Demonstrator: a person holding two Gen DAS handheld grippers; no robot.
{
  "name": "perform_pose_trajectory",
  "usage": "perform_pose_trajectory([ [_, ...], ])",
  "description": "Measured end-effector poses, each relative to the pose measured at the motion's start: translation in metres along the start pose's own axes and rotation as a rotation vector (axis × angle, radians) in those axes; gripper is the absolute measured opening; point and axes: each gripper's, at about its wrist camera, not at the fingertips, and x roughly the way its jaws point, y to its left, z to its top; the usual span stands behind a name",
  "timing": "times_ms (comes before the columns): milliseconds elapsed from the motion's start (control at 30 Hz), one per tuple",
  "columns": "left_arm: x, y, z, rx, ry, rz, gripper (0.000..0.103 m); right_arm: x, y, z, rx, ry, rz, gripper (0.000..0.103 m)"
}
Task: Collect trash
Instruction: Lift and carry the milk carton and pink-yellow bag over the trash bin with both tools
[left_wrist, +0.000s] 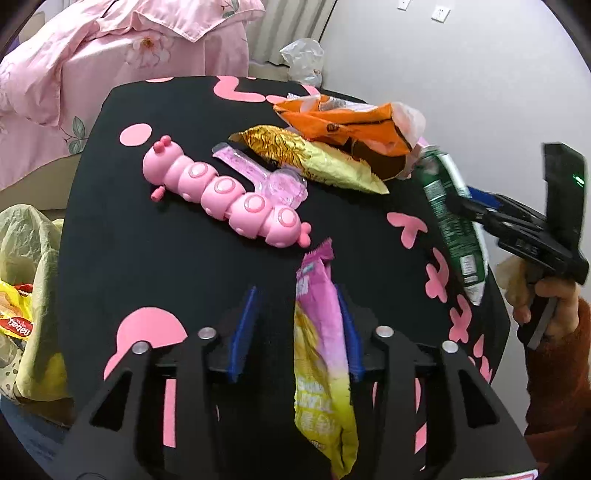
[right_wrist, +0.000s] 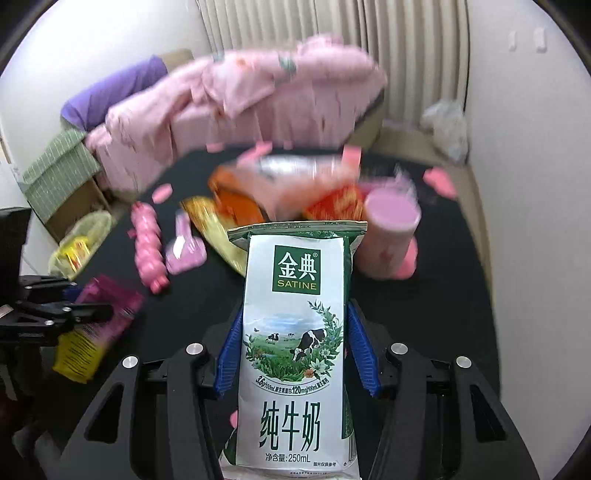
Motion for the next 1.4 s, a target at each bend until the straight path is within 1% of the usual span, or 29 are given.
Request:
perform_pose_trajectory([
  [100,0.004,-0.002,0.006,-0.003,0.006,0.010,0.041,-0.020,0.004,-0.003,-0.003,-0.074,-0.004,0.050],
  [167,0.008,-0.006,0.009,0.005,0.015,0.006,0.041,-0.028,0.007,-0.005,-0.010,-0.103,-0.010,0.050],
  [200,0.010,-0.009,0.010,0.013,0.015,0.006,0.035,-0.031,0.008,-0.006,-0.014,-0.116,-0.014,0.050],
  [233,0.011,-0.011,0.011,0.020,0.014,0.008,0.026,-0.033,0.009,-0.007,-0.016,-0.122,-0.017,0.050],
  [267,0.011,-0.014,0.011,0.026,0.016,0.014,0.011,-0.036,0.011,-0.008,-0.017,-0.129,-0.013,0.050],
  [333,0.007,-0.018,0.011,0.040,0.001,0.009,0.008,-0.044,0.014,-0.009,-0.017,-0.148,-0.005,0.050],
  [467,-0.022,-0.030,0.009,0.103,-0.097,0.032,0.008,-0.062,0.024,-0.009,-0.038,-0.215,0.006,0.050],
  [533,-0.038,-0.030,0.008,0.117,-0.148,0.043,0.008,-0.069,0.032,-0.007,-0.050,-0.253,0.015,0.050],
  [633,-0.063,-0.027,0.007,0.128,-0.235,0.072,0.008,-0.076,0.048,0.000,-0.078,-0.299,0.023,0.050],
  [733,-0.091,-0.016,0.005,0.131,-0.334,0.120,0.008,-0.078,0.063,0.009,-0.081,-0.323,0.046,0.050],
  [800,-0.109,-0.001,0.004,0.112,-0.389,0.156,0.008,-0.078,0.077,0.019,-0.082,-0.343,0.072,0.050],
  [933,-0.138,0.038,0.000,0.040,-0.452,0.204,0.008,-0.075,0.115,0.039,-0.123,-0.387,0.113,0.050],
  [1033,-0.157,0.071,-0.008,-0.015,-0.487,0.241,0.008,-0.068,0.141,0.050,-0.155,-0.395,0.147,0.050],
  [1133,-0.173,0.099,-0.016,-0.055,-0.522,0.285,0.008,-0.054,0.168,0.060,-0.179,-0.373,0.190,0.050],
  [1167,-0.180,0.114,-0.019,-0.074,-0.540,0.318,0.008,-0.046,0.177,0.064,-0.184,-0.359,0.207,0.050],
  [1233,-0.191,0.134,-0.024,-0.100,-0.562,0.355,0.008,-0.030,0.199,0.074,-0.203,-0.330,0.252,0.050],
  [1300,-0.201,0.163,-0.032,-0.147,-0.584,0.396,0.008,-0.016,0.220,0.081,-0.225,-0.312,0.283,0.050],
  [1400,-0.204,0.198,-0.043,-0.229,-0.595,0.409,0.008,0.008,0.254,0.092,-0.253,-0.288,0.340,0.050],
])
